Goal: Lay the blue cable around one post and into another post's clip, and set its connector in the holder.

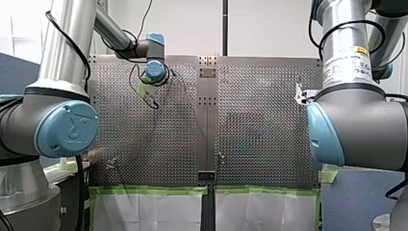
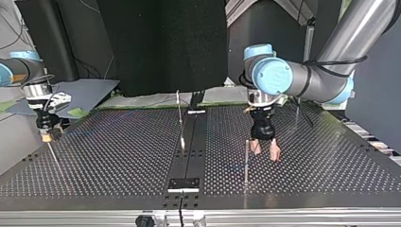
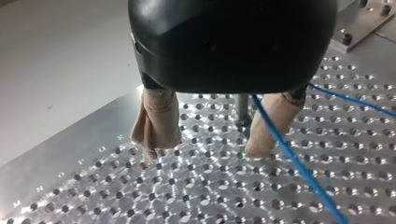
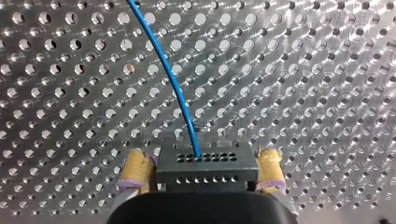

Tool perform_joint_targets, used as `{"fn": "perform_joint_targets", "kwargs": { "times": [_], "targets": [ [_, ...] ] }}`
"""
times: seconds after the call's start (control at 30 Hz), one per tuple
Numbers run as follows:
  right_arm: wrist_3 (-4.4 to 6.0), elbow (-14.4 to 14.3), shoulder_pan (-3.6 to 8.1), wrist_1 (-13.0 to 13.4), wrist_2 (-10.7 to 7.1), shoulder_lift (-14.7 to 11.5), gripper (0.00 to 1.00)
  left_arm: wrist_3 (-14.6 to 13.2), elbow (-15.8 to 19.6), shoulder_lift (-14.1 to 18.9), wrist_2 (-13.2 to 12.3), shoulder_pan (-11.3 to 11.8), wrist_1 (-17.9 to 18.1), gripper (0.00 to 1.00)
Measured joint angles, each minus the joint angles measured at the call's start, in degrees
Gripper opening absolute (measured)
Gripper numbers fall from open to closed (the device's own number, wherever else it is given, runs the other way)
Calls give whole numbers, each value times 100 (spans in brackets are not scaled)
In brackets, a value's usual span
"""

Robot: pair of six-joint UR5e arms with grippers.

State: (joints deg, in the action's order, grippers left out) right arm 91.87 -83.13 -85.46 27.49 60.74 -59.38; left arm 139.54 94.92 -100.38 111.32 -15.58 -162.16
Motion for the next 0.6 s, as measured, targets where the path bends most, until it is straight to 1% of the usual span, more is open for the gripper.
{"fn": "perform_joint_targets", "kwargs": {
  "times": [0.2, 0.4, 0.6],
  "targets": [
    [-1, 1, 5, -6, 0, 0, 99, -13, 1, 5, 6, -44, -112, 98],
    [-1, 0, 7, -6, 0, 0, 99, -47, 6, 37, 18, -106, -146, 98],
    [-1, 0, 7, -6, 0, 0, 99, -91, 14, 135, 25, -163, -189, 98]
  ]
}}
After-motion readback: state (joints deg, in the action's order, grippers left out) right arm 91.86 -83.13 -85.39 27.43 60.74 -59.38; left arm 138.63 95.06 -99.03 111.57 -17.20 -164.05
